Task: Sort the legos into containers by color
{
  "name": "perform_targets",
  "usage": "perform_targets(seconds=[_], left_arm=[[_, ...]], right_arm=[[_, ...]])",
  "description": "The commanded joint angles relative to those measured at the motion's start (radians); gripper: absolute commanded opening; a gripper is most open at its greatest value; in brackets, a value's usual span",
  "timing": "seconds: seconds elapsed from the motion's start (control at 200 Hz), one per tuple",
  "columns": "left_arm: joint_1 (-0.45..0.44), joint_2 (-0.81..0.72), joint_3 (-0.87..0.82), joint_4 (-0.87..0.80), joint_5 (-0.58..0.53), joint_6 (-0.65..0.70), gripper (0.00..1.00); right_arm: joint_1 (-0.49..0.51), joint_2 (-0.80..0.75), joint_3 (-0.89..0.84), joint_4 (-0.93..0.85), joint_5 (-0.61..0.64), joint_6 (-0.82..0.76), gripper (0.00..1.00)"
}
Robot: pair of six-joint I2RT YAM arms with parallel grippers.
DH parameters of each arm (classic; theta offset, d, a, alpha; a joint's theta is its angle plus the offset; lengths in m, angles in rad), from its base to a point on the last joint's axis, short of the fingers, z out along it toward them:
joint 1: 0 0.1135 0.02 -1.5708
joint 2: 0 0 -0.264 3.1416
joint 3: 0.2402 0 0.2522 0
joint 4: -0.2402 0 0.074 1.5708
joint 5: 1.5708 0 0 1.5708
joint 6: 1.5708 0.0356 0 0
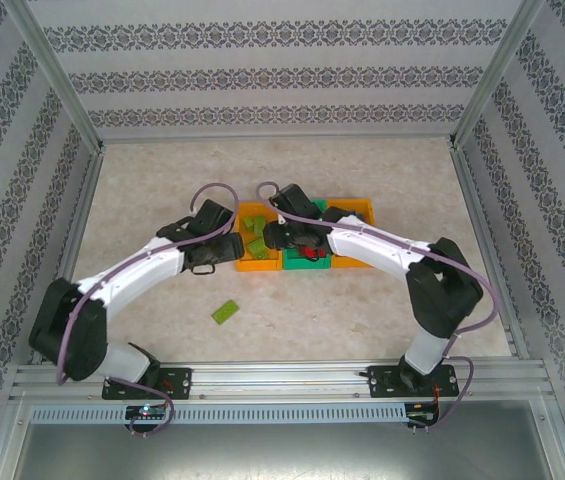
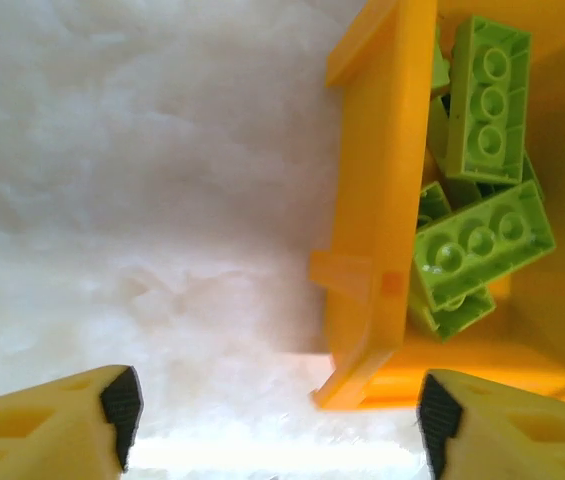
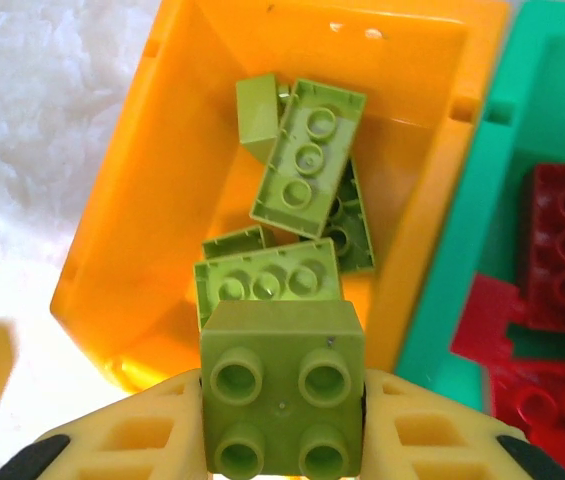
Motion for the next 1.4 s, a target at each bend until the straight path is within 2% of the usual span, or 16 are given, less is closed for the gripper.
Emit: perform_targets(seconds=[0.0,0.185,0.26,0.45,0.759,1.024,1.394], left_arm=[[-0.005,-0.068,-0.066,-0.100,-0.048,0.028,0.84],[-0.022,-0.145,-0.182,-0.118,0.012,0.051,0.87],[-0.049,-0.161,-0.215,-0.121,0.021,0.054,0.87],[-0.154,-0.178,-0.240,-0.121,0.021,0.083,0.87],[-0.273,-0.161,-0.285,-0.144,0.037,0.137,0.75],[-0.291,-0.128,-0.295,-0.125,0.057,0.155,0.79],[-0.292,0.026,-0.233,-0.119,0.025,0.193,0.82]], right_arm=[[-0.011,0.059,0.070,0.004,-0.045,-0.024,0.32],[-0.011,0.130,0.143,-0.028,-0.068,-0.030,0.38],[-0.014,0.139,0.152,-0.038,-0.060,-0.030,0.51],[-0.019,0.115,0.147,-0.029,-0.080,-0.023,0.71],[-0.061,-0.022,0.083,-0.007,-0.091,-0.006,0.79],[-0.165,-0.142,-0.039,0.006,-0.118,0.002,0.79],[-0.225,-0.225,-0.115,-0.002,-0.124,-0.003,0.80]])
